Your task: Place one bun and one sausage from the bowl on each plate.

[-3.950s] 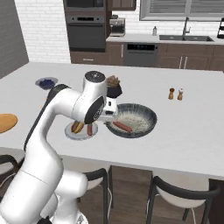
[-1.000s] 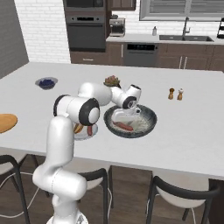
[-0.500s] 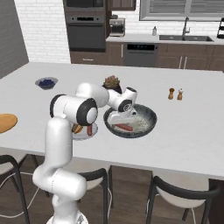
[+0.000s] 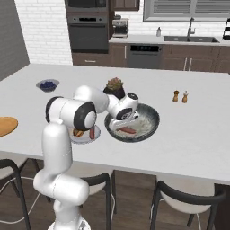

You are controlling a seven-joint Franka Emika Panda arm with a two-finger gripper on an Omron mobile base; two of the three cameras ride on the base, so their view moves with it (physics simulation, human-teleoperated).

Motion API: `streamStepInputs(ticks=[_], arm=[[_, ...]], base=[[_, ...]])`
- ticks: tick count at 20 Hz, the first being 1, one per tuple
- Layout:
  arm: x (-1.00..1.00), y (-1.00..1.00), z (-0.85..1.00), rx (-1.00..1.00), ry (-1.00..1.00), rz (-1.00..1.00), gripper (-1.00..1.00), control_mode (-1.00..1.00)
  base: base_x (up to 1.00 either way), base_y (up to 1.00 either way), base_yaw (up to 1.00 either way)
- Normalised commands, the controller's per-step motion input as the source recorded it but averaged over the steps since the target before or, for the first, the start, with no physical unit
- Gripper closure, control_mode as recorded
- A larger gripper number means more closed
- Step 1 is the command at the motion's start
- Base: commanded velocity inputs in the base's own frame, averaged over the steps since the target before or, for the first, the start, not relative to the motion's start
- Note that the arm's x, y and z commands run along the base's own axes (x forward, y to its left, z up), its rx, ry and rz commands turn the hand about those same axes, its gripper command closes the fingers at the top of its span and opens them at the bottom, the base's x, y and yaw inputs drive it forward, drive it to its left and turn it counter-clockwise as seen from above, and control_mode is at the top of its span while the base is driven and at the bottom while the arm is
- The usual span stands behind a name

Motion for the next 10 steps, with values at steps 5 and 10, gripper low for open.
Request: streamStepInputs(ticks=[5, 10], arm=[[0.02, 0.0, 0.32, -0.02, 0.04, 0.0, 1.0, -1.0], [-0.02, 0.0, 0.9, -0.11, 0.06, 0.0, 1.0, -1.0]], base=[[0.0, 0.0, 0.0], [0.0, 0.0, 0.0]])
